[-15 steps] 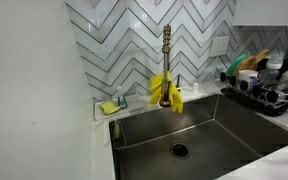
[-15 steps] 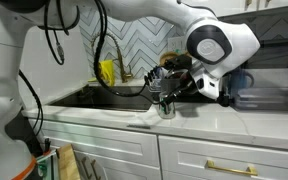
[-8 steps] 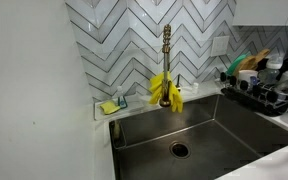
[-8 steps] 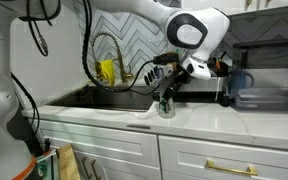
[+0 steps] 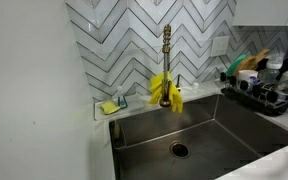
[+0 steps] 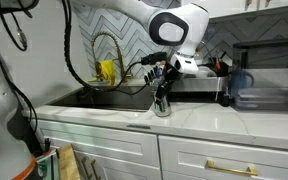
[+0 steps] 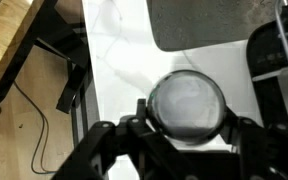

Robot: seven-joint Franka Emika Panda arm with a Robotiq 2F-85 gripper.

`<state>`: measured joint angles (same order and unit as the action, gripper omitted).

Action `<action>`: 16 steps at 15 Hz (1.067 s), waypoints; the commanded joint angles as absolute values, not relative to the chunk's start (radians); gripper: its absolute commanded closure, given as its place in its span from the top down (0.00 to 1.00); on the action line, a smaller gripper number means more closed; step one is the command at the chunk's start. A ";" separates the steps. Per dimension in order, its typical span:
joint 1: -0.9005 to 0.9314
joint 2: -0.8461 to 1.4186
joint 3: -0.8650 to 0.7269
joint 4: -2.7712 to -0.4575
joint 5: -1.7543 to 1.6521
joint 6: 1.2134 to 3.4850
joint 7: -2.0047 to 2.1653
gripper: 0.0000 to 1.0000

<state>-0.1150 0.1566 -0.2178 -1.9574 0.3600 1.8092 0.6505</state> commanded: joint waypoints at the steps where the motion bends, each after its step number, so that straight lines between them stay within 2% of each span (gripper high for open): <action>1: -0.125 0.081 -0.207 -2.045 0.336 1.870 0.662 0.42; 16: -0.103 -0.032 -0.118 -2.193 -0.059 2.136 0.813 0.42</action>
<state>-0.1109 0.0056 -0.1313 -2.1327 0.0270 2.0692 0.7626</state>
